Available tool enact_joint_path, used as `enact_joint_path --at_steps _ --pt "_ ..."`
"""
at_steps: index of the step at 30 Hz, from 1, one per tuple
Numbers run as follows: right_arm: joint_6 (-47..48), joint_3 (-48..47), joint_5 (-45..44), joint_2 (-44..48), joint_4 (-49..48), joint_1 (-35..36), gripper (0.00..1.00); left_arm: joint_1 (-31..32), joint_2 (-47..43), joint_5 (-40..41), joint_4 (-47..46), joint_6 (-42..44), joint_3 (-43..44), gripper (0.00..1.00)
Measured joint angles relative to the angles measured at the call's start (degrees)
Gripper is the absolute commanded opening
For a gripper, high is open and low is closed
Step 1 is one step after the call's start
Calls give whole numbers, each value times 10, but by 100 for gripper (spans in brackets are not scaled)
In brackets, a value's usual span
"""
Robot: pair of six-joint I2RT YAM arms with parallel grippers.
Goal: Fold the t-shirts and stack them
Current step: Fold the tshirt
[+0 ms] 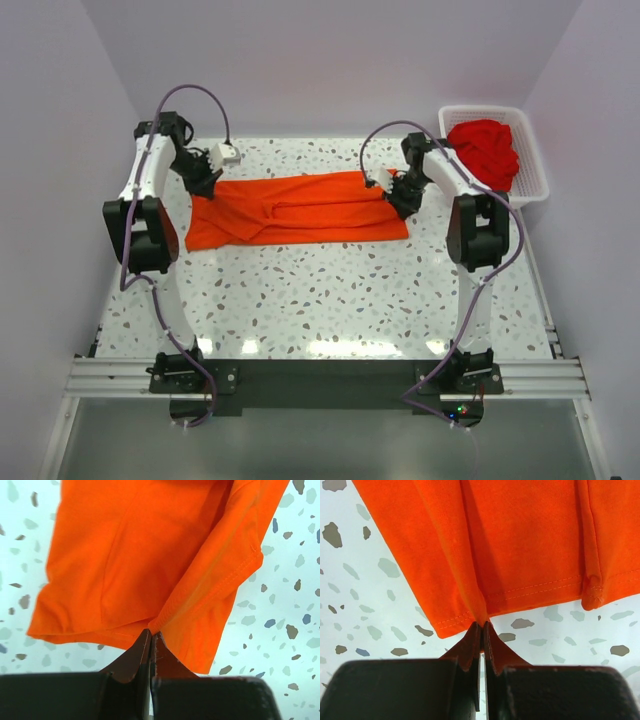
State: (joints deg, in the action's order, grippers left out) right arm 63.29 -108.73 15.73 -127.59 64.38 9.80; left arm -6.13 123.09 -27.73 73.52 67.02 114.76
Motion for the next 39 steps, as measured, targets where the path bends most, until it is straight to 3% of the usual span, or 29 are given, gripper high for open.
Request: enact_joint_path --at_steps 9,34,35,36,37,39 --pt "2 0 8 3 3 -9 0 7 14 -3 5 1 66 0" --pt "-7 -17 3 -3 -7 -12 0 -2 46 26 -49 -26 16 0" --pt "-8 -19 2 -5 -9 -12 0 -2 46 27 -57 -35 13 3" --pt "-9 -22 2 -9 -12 -12 4 -2 47 29 -65 -46 11 15" --pt "-14 -23 0 -13 -15 -12 14 -2 49 30 -74 -54 11 23" --pt "-25 -29 -5 -23 -17 -12 24 -2 54 32 -90 -80 11 37"
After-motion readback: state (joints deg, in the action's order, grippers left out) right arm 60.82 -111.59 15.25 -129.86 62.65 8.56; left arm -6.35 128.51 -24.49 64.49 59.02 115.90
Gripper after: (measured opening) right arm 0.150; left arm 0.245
